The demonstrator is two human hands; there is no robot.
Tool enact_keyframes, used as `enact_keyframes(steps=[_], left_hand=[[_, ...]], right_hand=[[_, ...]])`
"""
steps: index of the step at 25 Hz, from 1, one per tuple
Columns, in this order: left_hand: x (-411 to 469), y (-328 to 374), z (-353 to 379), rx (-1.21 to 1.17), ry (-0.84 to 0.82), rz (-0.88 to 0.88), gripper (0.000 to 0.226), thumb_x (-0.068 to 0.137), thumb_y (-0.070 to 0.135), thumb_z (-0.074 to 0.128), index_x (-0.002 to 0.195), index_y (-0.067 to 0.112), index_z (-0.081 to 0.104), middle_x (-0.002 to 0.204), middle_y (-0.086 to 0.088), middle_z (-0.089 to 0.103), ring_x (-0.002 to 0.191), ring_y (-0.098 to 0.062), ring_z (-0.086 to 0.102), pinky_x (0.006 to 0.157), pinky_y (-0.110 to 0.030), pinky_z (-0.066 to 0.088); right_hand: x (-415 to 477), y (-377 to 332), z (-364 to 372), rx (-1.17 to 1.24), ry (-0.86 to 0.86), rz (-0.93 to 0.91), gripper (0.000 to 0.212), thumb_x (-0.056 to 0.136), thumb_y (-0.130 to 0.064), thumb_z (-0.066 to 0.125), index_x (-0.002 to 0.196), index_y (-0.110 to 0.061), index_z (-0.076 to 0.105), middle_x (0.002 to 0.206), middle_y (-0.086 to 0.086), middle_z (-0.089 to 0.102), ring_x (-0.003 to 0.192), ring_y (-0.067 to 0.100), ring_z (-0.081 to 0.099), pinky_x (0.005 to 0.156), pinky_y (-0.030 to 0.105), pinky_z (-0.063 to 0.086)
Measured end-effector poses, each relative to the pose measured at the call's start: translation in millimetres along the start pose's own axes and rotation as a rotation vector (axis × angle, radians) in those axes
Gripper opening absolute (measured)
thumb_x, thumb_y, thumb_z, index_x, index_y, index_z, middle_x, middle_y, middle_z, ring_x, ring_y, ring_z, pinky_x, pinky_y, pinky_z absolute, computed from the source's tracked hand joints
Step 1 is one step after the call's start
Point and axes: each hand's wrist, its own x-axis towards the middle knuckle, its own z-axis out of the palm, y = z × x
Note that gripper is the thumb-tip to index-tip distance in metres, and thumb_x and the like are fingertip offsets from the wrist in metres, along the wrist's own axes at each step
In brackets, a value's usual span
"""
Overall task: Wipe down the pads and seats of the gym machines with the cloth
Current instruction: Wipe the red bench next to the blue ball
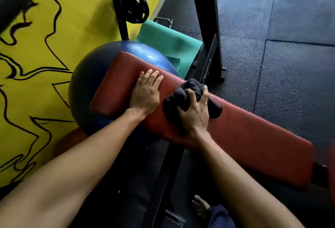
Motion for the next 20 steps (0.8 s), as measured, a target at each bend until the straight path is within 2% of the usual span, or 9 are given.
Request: enact_keyframes(steps=[3,6,10,15,17,20], left_hand=[[-2.7,1.8,4.6,0.043,-0.009,0.003,0.05,0.094,0.02,0.04,0.141,0.01,0.054,0.147,-0.011,0.052,0.14,-0.034,0.042,0.121,-0.051,0.023],[-3.3,3.5,9.9,0.087,0.002,0.003,0.051,0.098,0.028,0.04,0.146,0.012,0.05,0.152,-0.01,0.047,0.143,-0.033,0.039,0.122,-0.05,0.022],[-2.4,4.6,13.4,0.094,-0.004,-0.006,0.054,0.098,0.035,0.042,0.149,0.016,0.046,0.156,-0.009,0.042,0.147,-0.032,0.033,0.122,-0.051,0.018],[-1.3,7.8,10.2,0.079,-0.015,-0.042,0.057,0.096,0.038,0.042,0.15,0.019,0.044,0.158,-0.007,0.039,0.148,-0.029,0.031,0.123,-0.052,0.017],[2.0,8.7,10.8,0.084,-0.011,-0.049,0.057,0.096,0.037,0.042,0.15,0.019,0.044,0.158,-0.007,0.039,0.148,-0.03,0.031,0.122,-0.052,0.017],[-1.4,7.0,13.4,0.083,0.011,-0.033,0.056,0.097,0.034,0.04,0.15,0.017,0.045,0.157,-0.007,0.04,0.148,-0.031,0.031,0.121,-0.053,0.02]], right_hand=[[-47.9,1.3,7.1,-0.011,0.032,-0.086,0.066,0.075,-0.043,0.068,0.136,-0.023,0.055,0.164,0.019,0.021,0.148,0.041,0.029,0.113,0.052,0.04],[-15.8,-14.9,4.8,0.024,-0.004,-0.231,0.064,0.075,-0.045,0.063,0.133,-0.019,0.059,0.16,0.022,0.029,0.149,0.04,0.027,0.119,0.053,0.032],[46.1,-0.4,-13.8,-0.006,-0.071,-0.089,0.068,0.069,-0.05,0.07,0.132,-0.029,0.059,0.154,0.017,0.037,0.139,0.04,0.04,0.113,0.048,0.04],[26.1,54.6,-36.4,-0.144,-0.091,0.0,0.075,0.063,-0.065,0.052,0.132,-0.036,0.059,0.15,0.015,0.041,0.135,0.04,0.041,0.114,0.057,0.029],[43.3,40.9,-34.5,-0.071,-0.112,0.029,0.071,0.064,-0.064,0.051,0.129,-0.035,0.061,0.144,0.016,0.045,0.13,0.041,0.046,0.111,0.054,0.034],[77.3,-16.4,-21.7,-0.016,-0.224,-0.115,0.065,0.067,-0.061,0.054,0.127,-0.036,0.059,0.134,0.01,0.052,0.114,0.04,0.057,0.098,0.047,0.048]])
